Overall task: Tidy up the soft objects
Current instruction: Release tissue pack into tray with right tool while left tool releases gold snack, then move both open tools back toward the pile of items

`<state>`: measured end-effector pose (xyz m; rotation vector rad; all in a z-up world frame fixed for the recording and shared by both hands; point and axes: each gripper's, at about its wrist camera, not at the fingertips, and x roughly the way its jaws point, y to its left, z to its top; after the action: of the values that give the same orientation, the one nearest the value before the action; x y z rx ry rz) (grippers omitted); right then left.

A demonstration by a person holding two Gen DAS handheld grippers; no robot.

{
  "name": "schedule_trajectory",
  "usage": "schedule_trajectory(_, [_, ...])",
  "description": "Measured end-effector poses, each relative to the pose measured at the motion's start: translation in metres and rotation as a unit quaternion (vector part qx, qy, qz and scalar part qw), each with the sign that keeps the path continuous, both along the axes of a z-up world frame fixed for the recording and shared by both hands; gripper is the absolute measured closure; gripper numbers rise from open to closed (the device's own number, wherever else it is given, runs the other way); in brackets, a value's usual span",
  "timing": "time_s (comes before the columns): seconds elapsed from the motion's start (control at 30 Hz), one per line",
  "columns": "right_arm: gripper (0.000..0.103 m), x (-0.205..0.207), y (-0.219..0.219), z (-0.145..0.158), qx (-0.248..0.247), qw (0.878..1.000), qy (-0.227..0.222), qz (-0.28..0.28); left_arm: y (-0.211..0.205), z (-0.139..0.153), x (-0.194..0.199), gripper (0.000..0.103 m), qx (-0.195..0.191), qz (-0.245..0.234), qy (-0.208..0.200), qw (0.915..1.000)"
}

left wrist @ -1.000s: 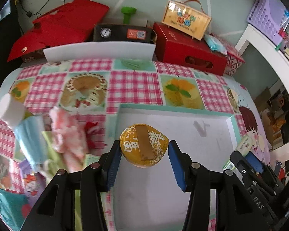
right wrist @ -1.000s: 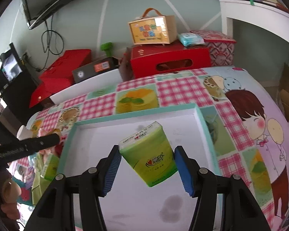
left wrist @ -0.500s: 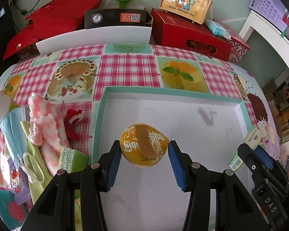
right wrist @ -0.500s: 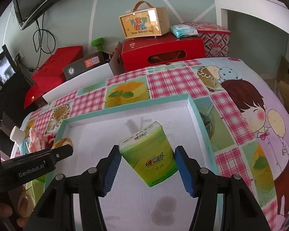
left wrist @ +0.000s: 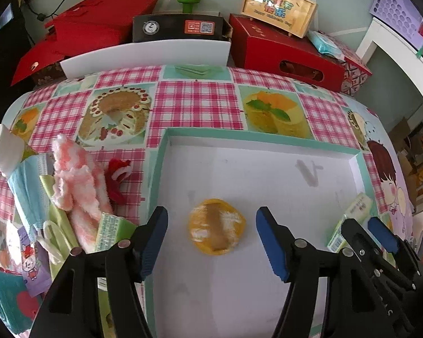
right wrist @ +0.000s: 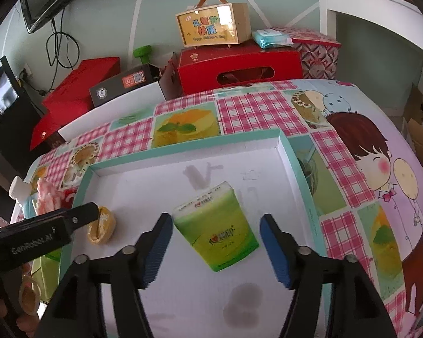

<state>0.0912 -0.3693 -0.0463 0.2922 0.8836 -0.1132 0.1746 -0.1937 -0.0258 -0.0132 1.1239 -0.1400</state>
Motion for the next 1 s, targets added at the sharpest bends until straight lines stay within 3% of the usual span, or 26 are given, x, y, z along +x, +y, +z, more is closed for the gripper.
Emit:
schedule_trajectory(0.13, [0.017, 0.000, 0.001, 0.000, -0.003, 1.000, 0.001, -0.001, 0.003, 0.001, 0.000, 0.035, 0.002, 0.007, -0.001, 1.0000])
schedule_trajectory(0.23, [0.016, 0.002, 0.003, 0.000, -0.007, 1.000, 0.007, 0.000, 0.006, 0.002, 0.001, 0.023, 0.005, 0.015, -0.005, 0.9999])
schedule_trajectory(0.33, [0.016, 0.002, 0.003, 0.000, -0.015, 1.000, 0.012, -0.006, 0.011, 0.003, 0.001, 0.020, 0.008, 0.027, -0.011, 0.9996])
schedule_trajectory(0.37, [0.016, 0.002, 0.004, 0.000, -0.019, 1.000, 0.012, -0.007, 0.012, 0.003, 0.001, 0.013, 0.009, 0.031, -0.013, 0.9994])
schedule_trajectory(0.43, [0.016, 0.002, 0.007, 0.001, -0.028, 1.000, 0.013, -0.004, 0.015, 0.003, 0.002, 0.009, 0.009, 0.039, -0.016, 0.9991])
schedule_trajectory(1.0, [0.016, -0.003, 0.011, 0.013, 0.000, 1.000, -0.028, 0.000, 0.023, 0.010, 0.001, 0.009, 0.010, 0.045, -0.026, 0.9986])
